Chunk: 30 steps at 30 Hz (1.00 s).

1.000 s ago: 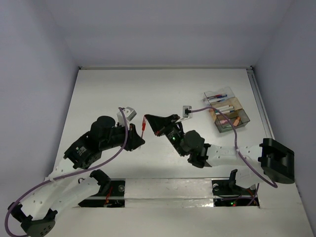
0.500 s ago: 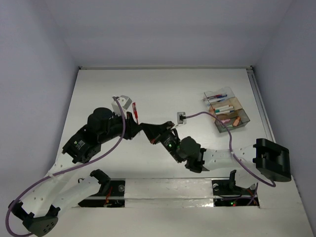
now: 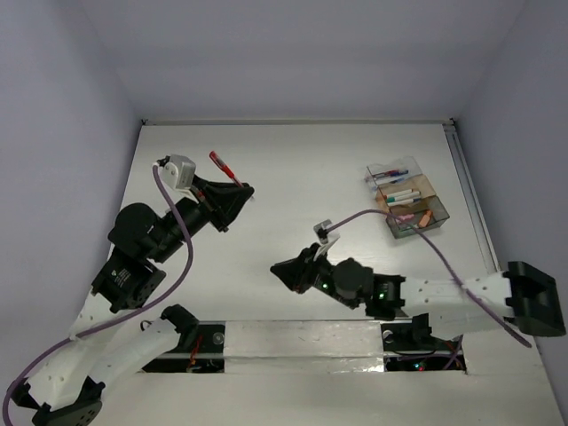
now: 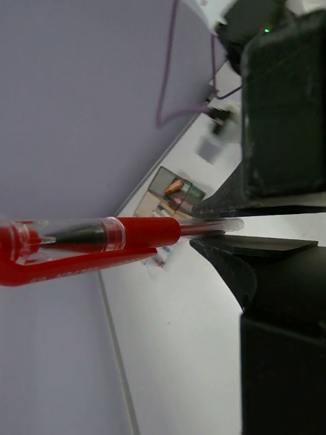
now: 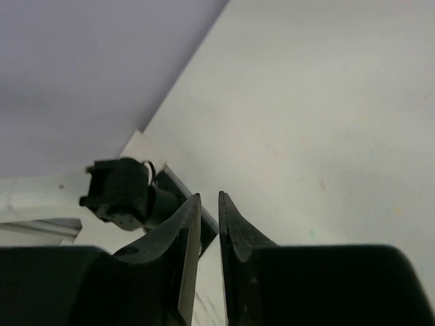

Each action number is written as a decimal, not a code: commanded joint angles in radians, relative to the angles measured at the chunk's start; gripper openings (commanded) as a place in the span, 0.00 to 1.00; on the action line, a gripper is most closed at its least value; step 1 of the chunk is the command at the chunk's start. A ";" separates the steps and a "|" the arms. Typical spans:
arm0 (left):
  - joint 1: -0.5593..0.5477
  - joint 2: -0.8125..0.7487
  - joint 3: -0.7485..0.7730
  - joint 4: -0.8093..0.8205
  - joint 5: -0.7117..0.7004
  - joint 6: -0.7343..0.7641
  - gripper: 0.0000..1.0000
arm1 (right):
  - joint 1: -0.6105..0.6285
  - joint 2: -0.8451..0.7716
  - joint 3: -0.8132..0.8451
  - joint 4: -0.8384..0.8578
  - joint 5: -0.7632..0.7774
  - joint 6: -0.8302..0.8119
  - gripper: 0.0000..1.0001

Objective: Sort the stationery into containers
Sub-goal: Close the pen cap on the pen.

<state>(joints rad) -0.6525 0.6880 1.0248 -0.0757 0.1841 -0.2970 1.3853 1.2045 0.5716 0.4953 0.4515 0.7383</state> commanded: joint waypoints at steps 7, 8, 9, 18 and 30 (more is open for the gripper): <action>-0.001 -0.068 -0.236 0.005 0.299 0.012 0.00 | -0.273 -0.241 0.292 -0.386 -0.378 -0.393 0.59; -0.001 -0.076 -0.252 0.008 0.345 0.012 0.00 | -0.285 -0.232 0.351 -0.400 -0.408 -0.414 0.64; -0.001 -0.077 -0.264 0.008 0.362 0.009 0.00 | -0.298 -0.211 0.382 -0.421 -0.427 -0.453 0.67; -0.001 -0.067 -0.315 0.033 0.414 0.015 0.00 | -0.307 -0.054 0.579 -0.437 -0.517 -0.507 0.71; -0.001 -0.050 -0.305 0.043 0.420 0.030 0.00 | -0.307 0.029 0.574 -0.405 -0.553 -0.436 0.33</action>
<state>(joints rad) -0.6525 0.6395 0.7105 -0.0937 0.5774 -0.2836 1.0859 1.2228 1.1160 0.0532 -0.0956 0.2882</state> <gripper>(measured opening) 0.080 0.383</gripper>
